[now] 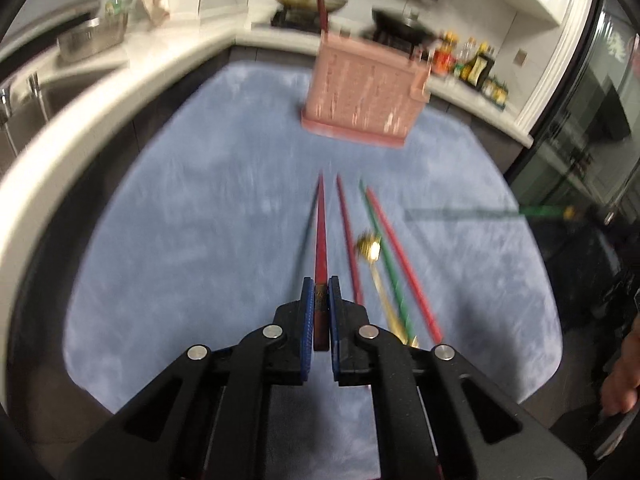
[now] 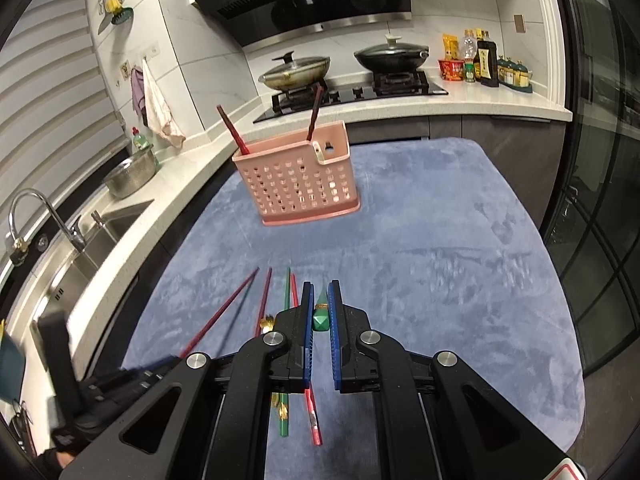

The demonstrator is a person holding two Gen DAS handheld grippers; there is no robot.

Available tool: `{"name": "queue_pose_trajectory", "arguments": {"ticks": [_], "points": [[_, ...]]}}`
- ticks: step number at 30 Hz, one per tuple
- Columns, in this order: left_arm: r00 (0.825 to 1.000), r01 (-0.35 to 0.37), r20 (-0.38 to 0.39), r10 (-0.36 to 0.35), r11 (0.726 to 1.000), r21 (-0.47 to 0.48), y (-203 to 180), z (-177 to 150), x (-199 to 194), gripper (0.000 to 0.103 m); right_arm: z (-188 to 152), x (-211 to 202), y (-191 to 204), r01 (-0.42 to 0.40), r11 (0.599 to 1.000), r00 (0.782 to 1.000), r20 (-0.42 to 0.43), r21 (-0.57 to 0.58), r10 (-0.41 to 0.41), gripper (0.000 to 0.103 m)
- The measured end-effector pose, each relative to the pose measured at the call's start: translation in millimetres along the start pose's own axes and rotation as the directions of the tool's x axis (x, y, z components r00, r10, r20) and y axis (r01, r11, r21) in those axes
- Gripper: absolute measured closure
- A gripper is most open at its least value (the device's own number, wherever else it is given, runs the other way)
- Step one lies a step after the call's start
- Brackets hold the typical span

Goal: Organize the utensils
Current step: 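Carry both chopsticks with both tools over the pink holder and lower them in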

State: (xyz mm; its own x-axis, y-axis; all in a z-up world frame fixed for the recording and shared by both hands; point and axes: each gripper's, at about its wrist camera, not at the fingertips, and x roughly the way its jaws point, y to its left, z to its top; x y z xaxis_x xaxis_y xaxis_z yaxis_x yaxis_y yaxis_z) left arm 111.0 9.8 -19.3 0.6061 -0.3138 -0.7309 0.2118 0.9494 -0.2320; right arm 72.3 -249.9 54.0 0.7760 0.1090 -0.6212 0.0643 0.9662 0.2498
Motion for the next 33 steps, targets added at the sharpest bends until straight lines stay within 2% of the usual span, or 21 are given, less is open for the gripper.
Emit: {"name": "queue_pose_trajectory", "arguments": {"ticks": [7, 14, 19, 23, 33], "points": [[0.988, -0.006, 0.152, 0.001, 1.000, 0.030, -8.0, 65.4, -33.9, 0.096, 32.6, -7.1, 6.9, -0.029, 0.999, 0.997, 0.068, -0.023, 0.030, 0.096], [0.959, -0.017, 0.285, -0.002, 0.998, 0.064, -25.0, 130.2, -52.8, 0.096, 77.0, -7.1, 9.1, -0.057, 0.998, 0.989, 0.135, -0.021, 0.060, 0.096], [0.926, -0.024, 0.376, -0.014, 0.995, 0.097, -42.3, 175.3, -63.5, 0.096, 118.0, -3.4, 10.2, -0.089, 0.996, 0.978, 0.190, -0.015, 0.091, 0.096], [0.899, -0.010, 0.436, -0.025, 0.997, 0.078, -48.3, 212.9, -64.5, 0.096, 152.7, 5.5, 12.2, -0.111, 0.994, 0.964, 0.241, -0.010, 0.110, 0.096], [0.820, -0.027, 0.572, -0.020, 0.997, 0.074, -61.5, 299.0, -57.3, 0.096, 247.2, 39.5, 20.6, -0.170, 0.985, 0.912, 0.381, 0.017, 0.151, 0.096]]}}
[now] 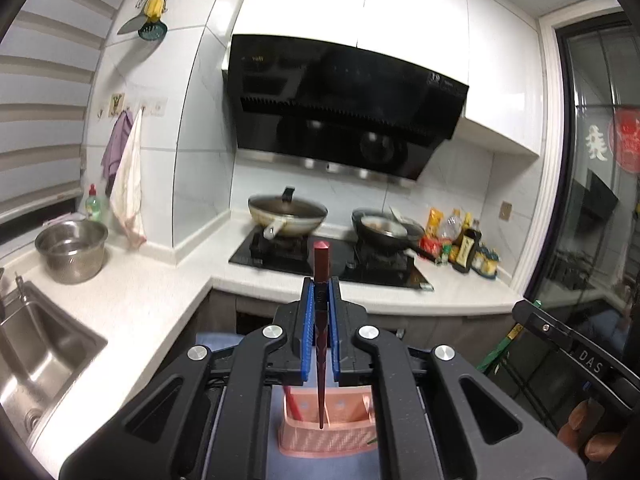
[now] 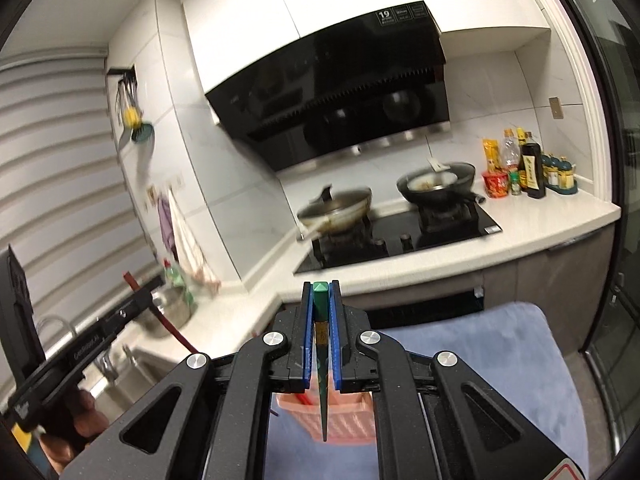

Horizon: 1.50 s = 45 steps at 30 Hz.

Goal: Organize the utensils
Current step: 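Carry both chopsticks with both tools over the pink holder and lower them in, then open both tools to release the chopsticks into the pink holder, then move both tools back down to the remaining chopsticks on the cloth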

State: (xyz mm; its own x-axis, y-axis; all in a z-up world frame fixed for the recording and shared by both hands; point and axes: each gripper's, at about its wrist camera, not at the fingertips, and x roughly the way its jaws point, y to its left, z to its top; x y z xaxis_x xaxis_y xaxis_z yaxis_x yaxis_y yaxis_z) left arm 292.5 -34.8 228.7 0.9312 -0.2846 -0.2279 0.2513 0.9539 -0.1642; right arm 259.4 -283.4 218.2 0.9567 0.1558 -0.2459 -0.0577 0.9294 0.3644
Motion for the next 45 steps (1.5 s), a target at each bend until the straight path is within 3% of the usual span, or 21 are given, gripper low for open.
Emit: {"name": "queue_pose_trajectory", "arguments": {"ticks": [4, 14, 24, 26, 28, 30, 40, 45], "points": [[1.000, -0.010, 0.027, 0.010, 1.000, 0.002, 1.2, 2.4, 24.2, 0.096, 8.6, 32.5, -6.7, 0.000, 1.000, 1.000, 0.002, 0.030, 0.000, 0.096], [0.991, -0.049, -0.128, 0.046, 0.999, -0.018, 14.9, -47.0, 91.1, 0.096, -23.4, 93.7, -27.1, 0.050, 0.998, 0.991, -0.124, 0.022, -0.047, 0.096], [0.978, -0.078, -0.196, 0.070, 0.996, -0.035, 26.1, -68.7, 109.9, 0.096, -52.1, 115.4, -36.4, 0.097, 0.995, 0.975, -0.203, 0.007, -0.093, 0.094], [0.977, -0.084, -0.201, 0.076, 0.996, -0.033, 26.8, -69.1, 110.3, 0.092, -51.5, 111.9, -37.3, 0.098, 0.995, 0.977, -0.194, 0.018, -0.092, 0.086], [0.976, -0.101, -0.199, 0.093, 0.994, -0.032, 27.5, -69.1, 108.0, 0.069, -50.0, 108.8, -38.5, 0.095, 0.995, 0.978, -0.189, 0.030, -0.088, 0.079], [0.976, -0.114, -0.189, 0.106, 0.993, -0.036, 28.4, -68.9, 102.9, 0.060, -48.1, 103.9, -38.1, 0.083, 0.996, 0.979, -0.187, 0.038, -0.074, 0.076], [0.976, -0.110, -0.192, 0.103, 0.994, -0.026, 25.3, -73.1, 57.6, 0.045, -62.8, 54.0, -19.1, 0.041, 0.999, 0.978, -0.202, -0.016, -0.043, 0.076], [0.973, -0.102, -0.207, 0.102, 0.995, 0.011, 20.7, -95.0, 21.0, 0.044, -87.3, 22.2, -13.6, 0.037, 0.997, 0.968, -0.246, -0.063, -0.051, 0.076]]}}
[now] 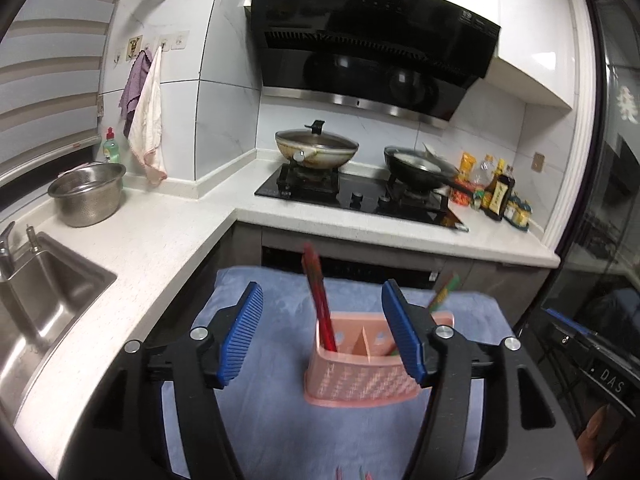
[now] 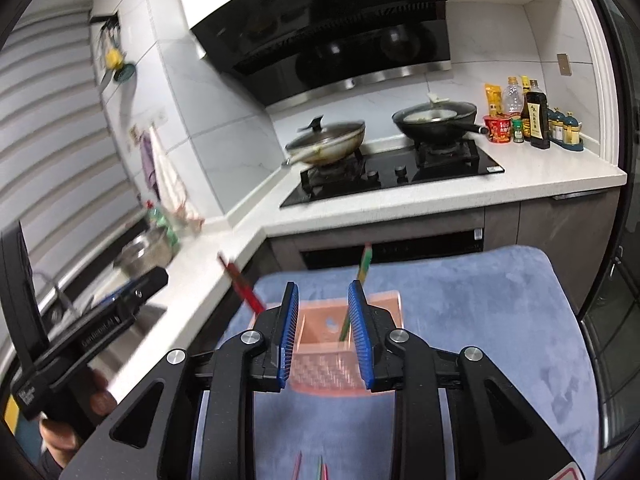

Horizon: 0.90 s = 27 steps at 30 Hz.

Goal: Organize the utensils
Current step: 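Move both tools back down to the remaining chopsticks on the cloth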

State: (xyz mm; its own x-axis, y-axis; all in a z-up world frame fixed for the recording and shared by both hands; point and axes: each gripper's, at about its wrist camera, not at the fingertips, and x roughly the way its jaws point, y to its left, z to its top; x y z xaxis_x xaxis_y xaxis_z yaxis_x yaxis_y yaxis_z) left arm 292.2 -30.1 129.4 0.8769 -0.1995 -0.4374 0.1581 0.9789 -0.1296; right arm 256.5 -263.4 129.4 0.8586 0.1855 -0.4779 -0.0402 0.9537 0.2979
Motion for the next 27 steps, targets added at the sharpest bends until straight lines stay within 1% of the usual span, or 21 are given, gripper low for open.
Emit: {"name": "queue_pose_trajectory", "arguments": {"ticks": [2, 6, 9, 12, 17, 19, 23, 27], "points": [[1.000, -0.016, -0.021, 0.017, 1.000, 0.022, -0.1, -16.6, -11.0, 0.044, -17.4, -11.9, 1.4, 0.006, 1.000, 1.000, -0.023, -0.014, -0.007, 0.076], [0.997, -0.011, -0.071, 0.014, 0.999, 0.034, 3.0, -52.5, -29.9, 0.044, -55.8, -32.7, 0.5, 0.026, 0.999, 0.997, -0.067, -0.028, -0.028, 0.076], [0.991, 0.009, -0.136, -0.005, 1.000, 0.029, 6.5, -84.9, -41.5, 0.044, -89.9, -47.5, -0.4, 0.052, 0.998, 0.993, -0.106, -0.045, -0.056, 0.076], [0.984, 0.003, -0.179, 0.005, 0.999, 0.043, 7.1, -110.9, -49.9, 0.044, -127.4, -58.7, -2.6, 0.084, 0.995, 0.983, -0.159, -0.056, -0.092, 0.076], [0.964, 0.000, -0.266, 0.013, 0.999, 0.051, 7.7, -161.5, -62.7, 0.044, -186.6, -69.4, -6.0, 0.122, 0.991, 0.960, -0.250, -0.049, -0.130, 0.076], [0.950, 0.000, -0.313, 0.017, 0.999, 0.053, 8.2, -183.1, -64.1, 0.044, -206.3, -70.0, -3.3, 0.136, 0.989, 0.948, -0.281, -0.062, -0.148, 0.076], [0.924, -0.002, -0.382, 0.010, 1.000, 0.021, 13.6, -214.3, -66.6, 0.044, -237.1, -69.9, -0.8, 0.136, 0.988, 0.931, -0.332, -0.070, -0.152, 0.076], [0.908, -0.004, -0.420, 0.008, 1.000, 0.011, 14.1, -233.5, -70.0, 0.044, -260.1, -66.4, 2.3, 0.125, 0.989, 0.916, -0.375, -0.075, -0.145, 0.076]]}}
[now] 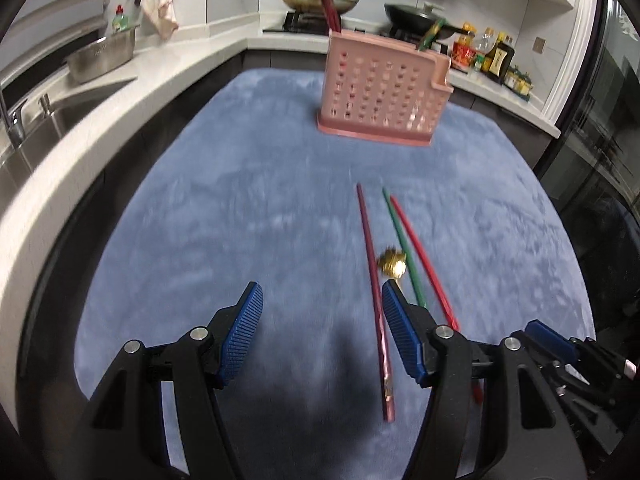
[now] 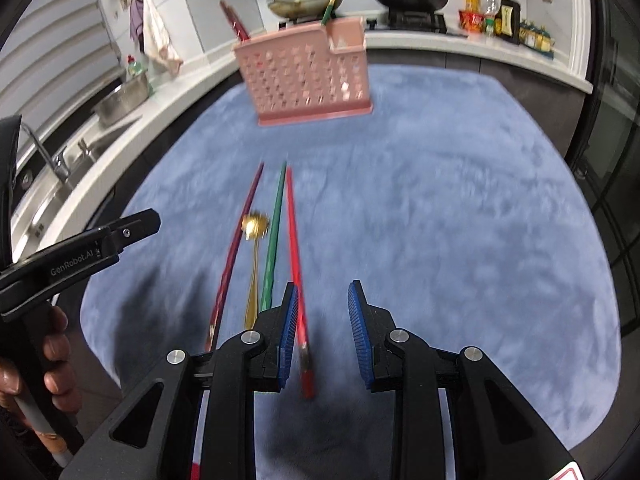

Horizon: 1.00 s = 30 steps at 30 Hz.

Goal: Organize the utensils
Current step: 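Move both tools back down to the remaining chopsticks on the cloth, then grasp a red chopstick with the right tool while the left tool grasps a dark red chopstick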

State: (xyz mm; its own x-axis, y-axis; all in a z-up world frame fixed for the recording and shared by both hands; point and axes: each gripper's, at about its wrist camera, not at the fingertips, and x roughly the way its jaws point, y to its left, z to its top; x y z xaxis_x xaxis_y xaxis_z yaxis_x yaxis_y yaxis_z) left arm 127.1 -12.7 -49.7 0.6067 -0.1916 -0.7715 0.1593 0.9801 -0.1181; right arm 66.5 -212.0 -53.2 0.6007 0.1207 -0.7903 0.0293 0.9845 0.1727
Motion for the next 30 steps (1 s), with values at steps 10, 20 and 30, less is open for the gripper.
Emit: {"name": "queue_pose_trajectory", "arguments": {"ticks": [10, 20, 30], "points": [[0.997, -0.018, -0.080, 0.020, 1.000, 0.018, -2.4, -36.0, 10.8, 0.044, -24.1, 18.4, 7.3, -0.009, 1.000, 0.998, -0.056, -0.020, 0.008, 0.081], [0.993, -0.007, -0.120, 0.010, 1.000, 0.023, -5.6, -49.0, 16.9, 0.044, -29.6, 28.7, 9.9, -0.014, 0.999, 0.996, -0.084, -0.030, 0.012, 0.088], [0.990, 0.008, -0.142, -0.002, 0.999, 0.040, -12.5, -53.9, 20.5, 0.042, -31.8, 34.4, 12.7, 0.005, 0.999, 0.996, -0.088, -0.048, -0.009, 0.095]]}}
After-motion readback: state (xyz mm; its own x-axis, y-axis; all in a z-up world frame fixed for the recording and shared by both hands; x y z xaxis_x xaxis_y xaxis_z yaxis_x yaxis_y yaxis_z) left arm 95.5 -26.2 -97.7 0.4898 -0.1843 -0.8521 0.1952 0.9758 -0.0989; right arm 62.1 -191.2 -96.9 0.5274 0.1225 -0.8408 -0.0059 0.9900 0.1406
